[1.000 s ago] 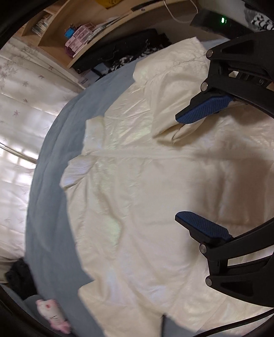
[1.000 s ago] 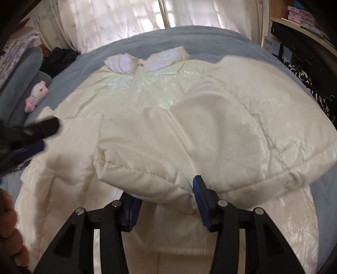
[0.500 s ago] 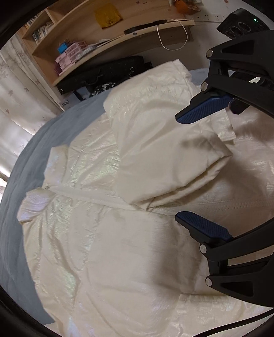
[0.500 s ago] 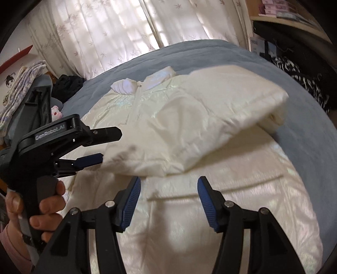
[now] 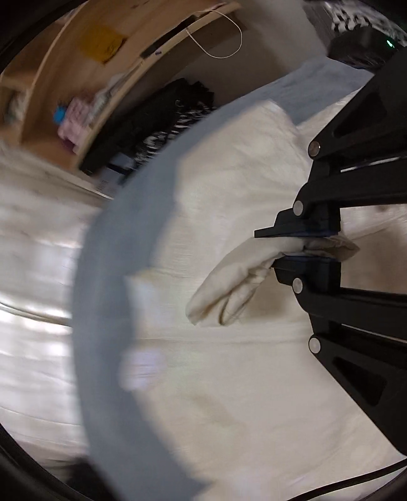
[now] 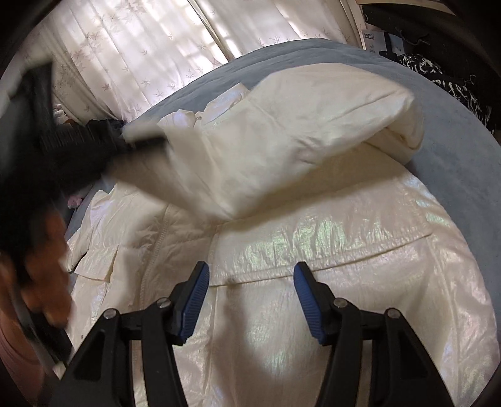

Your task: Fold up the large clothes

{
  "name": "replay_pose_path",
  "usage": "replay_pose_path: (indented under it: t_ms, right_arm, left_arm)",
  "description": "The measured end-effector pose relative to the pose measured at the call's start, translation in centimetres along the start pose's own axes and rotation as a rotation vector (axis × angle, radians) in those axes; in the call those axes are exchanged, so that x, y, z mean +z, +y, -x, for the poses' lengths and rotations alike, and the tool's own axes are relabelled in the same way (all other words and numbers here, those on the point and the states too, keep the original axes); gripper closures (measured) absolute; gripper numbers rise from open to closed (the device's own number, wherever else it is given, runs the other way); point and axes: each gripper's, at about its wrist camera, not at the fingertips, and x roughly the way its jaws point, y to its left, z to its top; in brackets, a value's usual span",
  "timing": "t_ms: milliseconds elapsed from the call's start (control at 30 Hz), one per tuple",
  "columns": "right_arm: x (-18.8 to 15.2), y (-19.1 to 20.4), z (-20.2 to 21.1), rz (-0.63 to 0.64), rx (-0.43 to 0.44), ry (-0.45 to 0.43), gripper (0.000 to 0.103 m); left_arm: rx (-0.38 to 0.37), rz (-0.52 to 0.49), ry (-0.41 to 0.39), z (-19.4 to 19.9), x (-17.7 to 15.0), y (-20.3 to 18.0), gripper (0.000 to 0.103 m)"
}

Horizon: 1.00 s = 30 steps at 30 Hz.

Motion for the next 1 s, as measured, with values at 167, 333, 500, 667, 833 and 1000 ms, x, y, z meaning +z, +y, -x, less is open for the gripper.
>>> replay_pose_path:
  t_ms: [167,333,500,667,833,1000]
  right_arm:
    - [1.6,0.3,2.5,0.011,-0.018,-0.036,0.047]
    - [4.7,-1.0,5.5,-0.019,-0.066,-0.102,0.031]
    - [8.7,-3.9,5.2,-0.082,-0.137,-0.098,0.024]
    - [13.3,-8.7,2.1,-0.238,-0.064,-0.033,0.024]
    - [17.1,-13.4,-3.3,-0.369,-0.021,0.035,0.024]
    - [18.6,-16.0,-7.8,-0.483,0.071,0.049,0.024]
  left_arm:
    - [0.099,-0.064,-0.172,3.8,4.4,1.5,0.096]
    - [0.233,-0.006,-0.105,1.7,4.1,7.7,0.095]
    - [0.287,0.101,0.168,-4.6,-0.2,14.9,0.078]
    - [0.202,0.247,0.147,-5.0,-1.2,18.1,0.033]
    - [0.156,0.3,0.149,-6.4,-0.1,19.3,0.028]
    - [0.153,0.31,0.16,-8.8,0.9,19.3,0.038]
